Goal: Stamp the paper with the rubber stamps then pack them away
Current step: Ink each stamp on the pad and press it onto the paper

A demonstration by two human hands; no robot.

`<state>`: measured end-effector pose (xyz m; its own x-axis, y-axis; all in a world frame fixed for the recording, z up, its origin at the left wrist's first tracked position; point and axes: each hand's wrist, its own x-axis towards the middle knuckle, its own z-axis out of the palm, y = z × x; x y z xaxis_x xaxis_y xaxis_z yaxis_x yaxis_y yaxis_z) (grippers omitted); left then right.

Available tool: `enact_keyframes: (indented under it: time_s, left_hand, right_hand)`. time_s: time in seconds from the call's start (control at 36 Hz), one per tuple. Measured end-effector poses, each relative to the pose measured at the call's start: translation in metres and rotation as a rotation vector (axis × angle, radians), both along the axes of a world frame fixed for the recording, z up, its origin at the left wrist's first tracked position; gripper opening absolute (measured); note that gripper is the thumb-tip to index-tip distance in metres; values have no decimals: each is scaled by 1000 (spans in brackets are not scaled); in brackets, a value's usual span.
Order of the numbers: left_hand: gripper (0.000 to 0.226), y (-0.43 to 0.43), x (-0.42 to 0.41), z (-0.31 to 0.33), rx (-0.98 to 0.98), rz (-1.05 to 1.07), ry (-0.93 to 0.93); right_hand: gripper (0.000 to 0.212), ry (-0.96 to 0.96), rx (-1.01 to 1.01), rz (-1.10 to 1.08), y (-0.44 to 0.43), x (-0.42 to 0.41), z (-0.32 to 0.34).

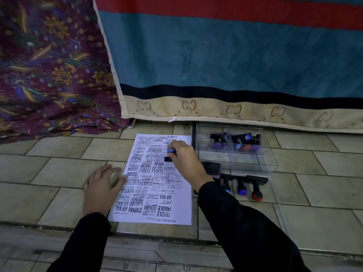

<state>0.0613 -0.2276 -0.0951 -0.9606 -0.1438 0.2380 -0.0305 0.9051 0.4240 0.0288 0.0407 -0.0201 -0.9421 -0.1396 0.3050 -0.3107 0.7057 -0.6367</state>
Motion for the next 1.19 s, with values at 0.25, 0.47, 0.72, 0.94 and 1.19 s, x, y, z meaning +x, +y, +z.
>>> enact_keyframes:
  time_s: [0.25, 0.47, 0.72, 0.94, 1.19]
  left_hand:
    - [47, 6, 4, 8, -1, 3, 14]
    - [47, 8, 5, 10, -3, 3, 6]
    - [49, 7, 6, 8, -3, -5, -4]
    - [48, 7, 5, 8, 0, -5, 6]
    - [49, 4, 4, 6, -4, 6, 0]
  right_hand:
    - [7, -35, 17, 0, -3, -2, -4]
    - [9, -79, 75, 12, -8, -1, -3]
    - [12, -55, 142, 4, -9, 9, -4]
    - [8, -134, 130, -43, -13, -6, 10]
    - [8, -85, 34, -42, -4, 12, 1]
